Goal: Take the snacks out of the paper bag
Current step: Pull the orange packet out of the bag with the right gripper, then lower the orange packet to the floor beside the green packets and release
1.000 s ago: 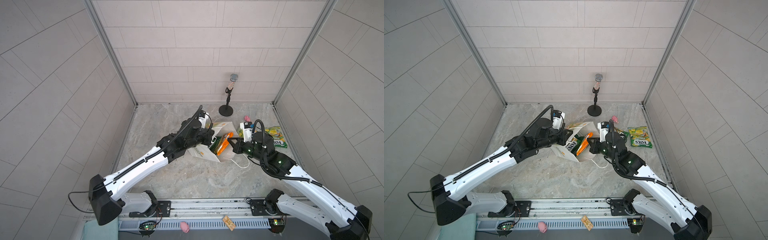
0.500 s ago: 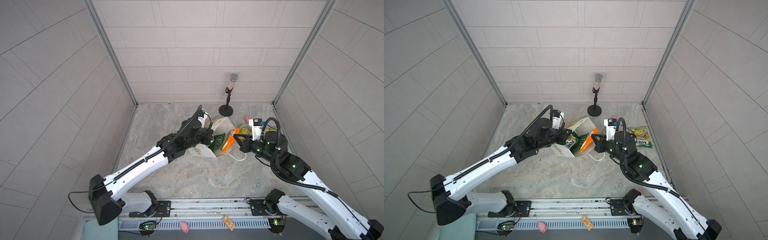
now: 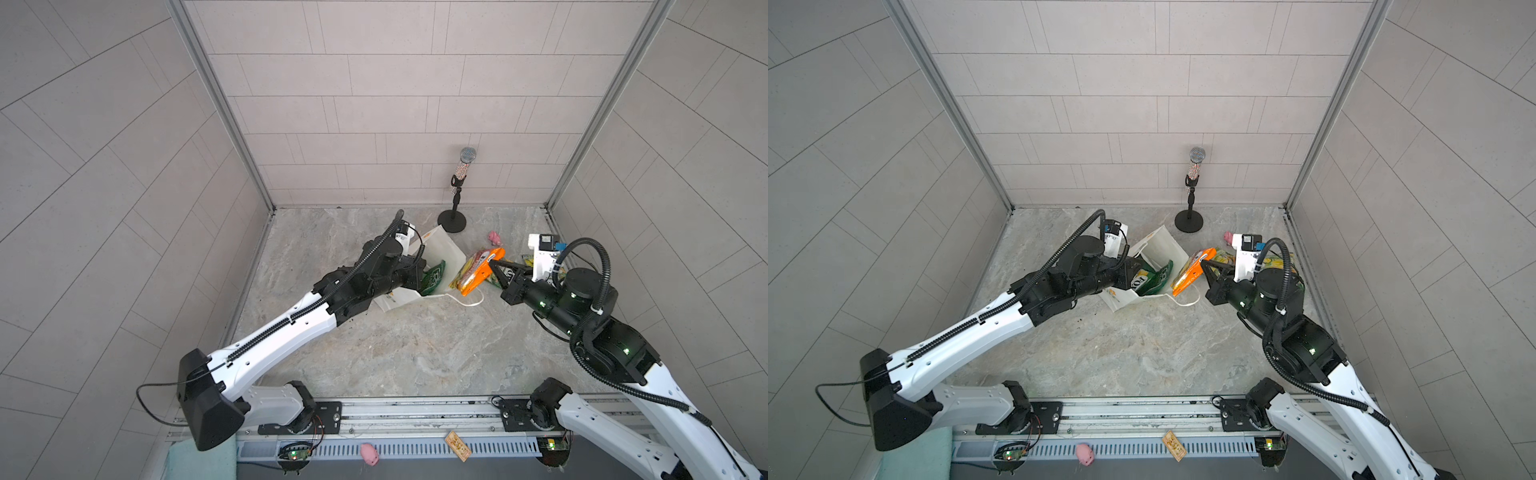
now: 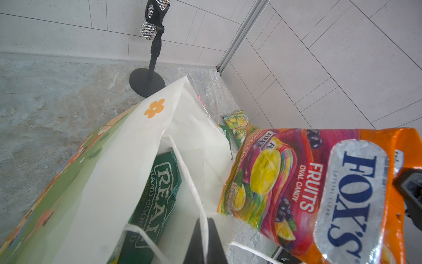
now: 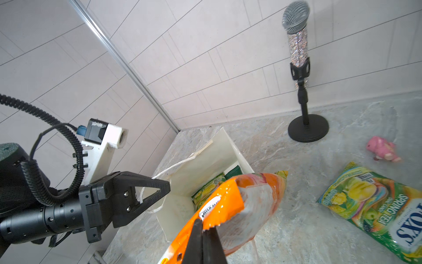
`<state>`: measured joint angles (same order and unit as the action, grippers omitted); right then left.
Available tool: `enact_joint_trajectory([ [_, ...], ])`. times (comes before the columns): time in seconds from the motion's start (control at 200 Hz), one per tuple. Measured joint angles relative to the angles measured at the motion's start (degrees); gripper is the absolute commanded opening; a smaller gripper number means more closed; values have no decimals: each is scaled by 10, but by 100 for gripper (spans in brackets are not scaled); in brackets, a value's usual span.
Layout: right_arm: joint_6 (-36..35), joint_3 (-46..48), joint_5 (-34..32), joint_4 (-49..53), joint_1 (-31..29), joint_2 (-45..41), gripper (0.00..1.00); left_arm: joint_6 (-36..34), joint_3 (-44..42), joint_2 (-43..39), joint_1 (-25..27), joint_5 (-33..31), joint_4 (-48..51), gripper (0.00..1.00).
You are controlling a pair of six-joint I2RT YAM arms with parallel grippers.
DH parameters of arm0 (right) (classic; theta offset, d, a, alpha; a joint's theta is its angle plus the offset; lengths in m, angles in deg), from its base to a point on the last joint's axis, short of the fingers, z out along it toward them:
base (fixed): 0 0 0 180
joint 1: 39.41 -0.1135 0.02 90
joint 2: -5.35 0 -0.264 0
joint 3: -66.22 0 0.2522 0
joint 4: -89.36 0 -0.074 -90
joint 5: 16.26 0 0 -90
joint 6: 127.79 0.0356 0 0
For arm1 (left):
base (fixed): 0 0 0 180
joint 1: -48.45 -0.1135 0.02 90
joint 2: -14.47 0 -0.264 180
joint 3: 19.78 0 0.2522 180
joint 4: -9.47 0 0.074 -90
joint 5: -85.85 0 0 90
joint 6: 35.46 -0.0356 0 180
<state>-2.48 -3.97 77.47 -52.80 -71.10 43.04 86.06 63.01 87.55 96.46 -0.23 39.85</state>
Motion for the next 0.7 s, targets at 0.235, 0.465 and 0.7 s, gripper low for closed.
enact_joint_trajectory([
  [0.235,-11,-1,-93,43,2,-32,0,0,0,0,0,5,0,0],
  [0.465,-19,0,-165,93,14,-23,0,0,0,0,0,13,0,0],
  [0.7,-18,49,-138,104,89,-1,0,0,0,0,0,14,0,0],
])
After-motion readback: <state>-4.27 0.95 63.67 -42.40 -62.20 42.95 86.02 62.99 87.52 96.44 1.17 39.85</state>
